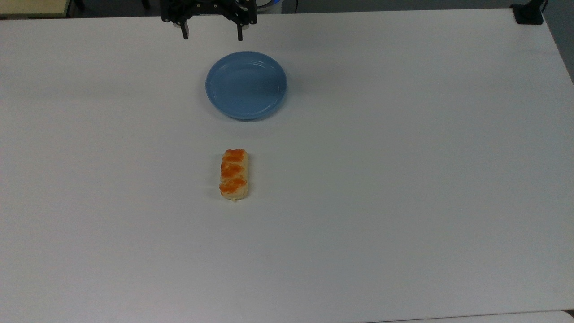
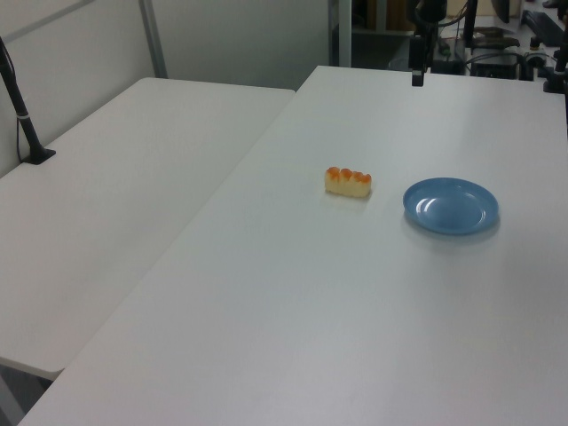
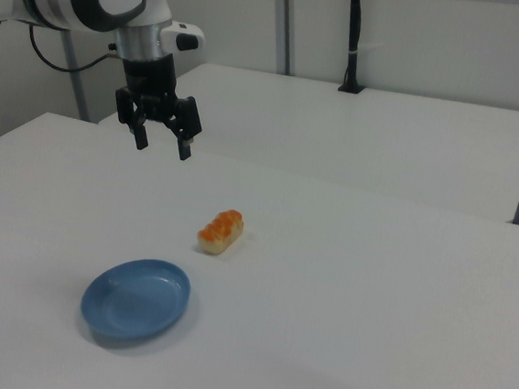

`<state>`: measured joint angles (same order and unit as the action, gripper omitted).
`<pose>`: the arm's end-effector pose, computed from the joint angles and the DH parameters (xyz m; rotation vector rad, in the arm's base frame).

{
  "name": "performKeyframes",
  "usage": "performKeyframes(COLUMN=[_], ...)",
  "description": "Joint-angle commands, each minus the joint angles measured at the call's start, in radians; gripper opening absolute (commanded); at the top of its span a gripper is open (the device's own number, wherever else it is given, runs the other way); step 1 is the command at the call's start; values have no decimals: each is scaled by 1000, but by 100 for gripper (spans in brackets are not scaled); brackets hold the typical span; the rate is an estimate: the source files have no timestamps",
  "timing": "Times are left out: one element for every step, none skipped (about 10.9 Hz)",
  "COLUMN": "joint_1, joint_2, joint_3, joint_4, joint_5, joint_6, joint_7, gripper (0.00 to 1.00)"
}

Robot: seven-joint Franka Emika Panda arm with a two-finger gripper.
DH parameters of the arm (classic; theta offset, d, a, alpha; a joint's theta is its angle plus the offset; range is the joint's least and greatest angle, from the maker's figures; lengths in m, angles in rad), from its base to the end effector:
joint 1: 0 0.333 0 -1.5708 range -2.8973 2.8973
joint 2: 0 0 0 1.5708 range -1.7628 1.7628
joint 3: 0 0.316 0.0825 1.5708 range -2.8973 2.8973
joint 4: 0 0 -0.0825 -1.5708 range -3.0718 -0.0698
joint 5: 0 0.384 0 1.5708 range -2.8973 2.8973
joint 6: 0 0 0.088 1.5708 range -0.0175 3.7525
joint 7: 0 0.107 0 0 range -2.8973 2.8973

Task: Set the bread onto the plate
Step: 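Move the open gripper down over the orange-topped bread roll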

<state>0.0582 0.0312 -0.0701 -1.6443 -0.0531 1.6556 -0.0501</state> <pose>0.5686 -0.0115 0.5797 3.0863 0.0667 -0.0332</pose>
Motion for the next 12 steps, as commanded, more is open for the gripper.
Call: performKeyframes(joint_1=[15,14,12,11,11,11,12,14,14,14,14,18], joint_2=[16,19,21,22,25,32,39,56,77,105,152,206], joint_3=[-5,-8,-8,-8,-8,-8,-8,-8,-8,-10,-10,-8], joint_4=[-5,1,3,3,3,7,9,9,9,17,32,59], joint_5=[6,7,13,13,13,13,15,24,59,82,87,90], joint_6=[18,18,19,21,23,33,41,90,167,262,327,372], joint_7=[23,23,23,23,21,23,23,29,79,145,182,187], gripper=[100,100,100,100,100,100,100,100,100,100,100,100])
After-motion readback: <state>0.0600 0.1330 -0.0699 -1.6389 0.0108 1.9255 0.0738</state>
